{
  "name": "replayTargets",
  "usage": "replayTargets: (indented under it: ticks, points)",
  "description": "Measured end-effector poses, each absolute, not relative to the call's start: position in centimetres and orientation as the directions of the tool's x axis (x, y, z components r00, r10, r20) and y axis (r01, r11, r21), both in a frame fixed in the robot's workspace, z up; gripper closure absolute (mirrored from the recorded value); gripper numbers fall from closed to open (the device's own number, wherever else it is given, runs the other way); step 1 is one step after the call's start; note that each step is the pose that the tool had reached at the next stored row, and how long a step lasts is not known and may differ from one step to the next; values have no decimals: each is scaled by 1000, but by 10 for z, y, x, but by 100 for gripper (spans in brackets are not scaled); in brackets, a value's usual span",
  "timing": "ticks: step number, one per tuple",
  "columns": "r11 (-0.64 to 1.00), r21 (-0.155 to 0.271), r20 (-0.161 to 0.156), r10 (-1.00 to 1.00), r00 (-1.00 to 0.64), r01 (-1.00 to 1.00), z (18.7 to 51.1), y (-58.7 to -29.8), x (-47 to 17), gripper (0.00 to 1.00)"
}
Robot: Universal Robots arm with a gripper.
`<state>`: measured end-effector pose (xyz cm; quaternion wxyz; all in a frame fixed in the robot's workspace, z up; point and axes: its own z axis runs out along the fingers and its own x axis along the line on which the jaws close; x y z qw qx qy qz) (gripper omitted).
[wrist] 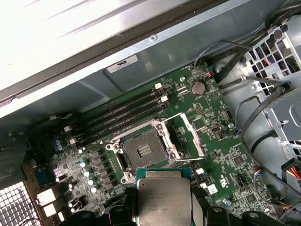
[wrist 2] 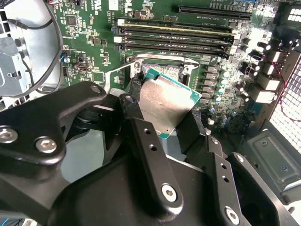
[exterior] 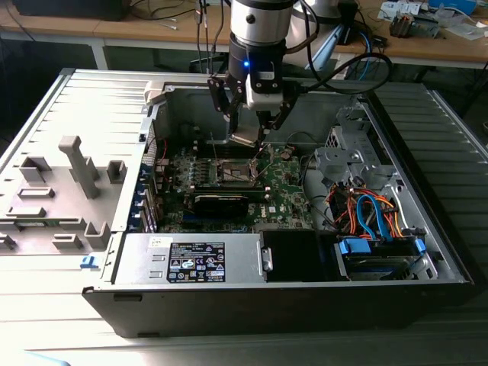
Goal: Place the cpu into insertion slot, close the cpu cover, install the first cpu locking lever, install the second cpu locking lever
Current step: 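Place the cpu into insertion slot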
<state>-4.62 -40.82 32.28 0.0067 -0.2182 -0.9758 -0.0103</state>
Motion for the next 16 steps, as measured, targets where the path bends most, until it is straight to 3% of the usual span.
replayTargets:
  ticks: [16]
  points:
    - [874,17,17,486,-874,486,322,-408,-46,45]
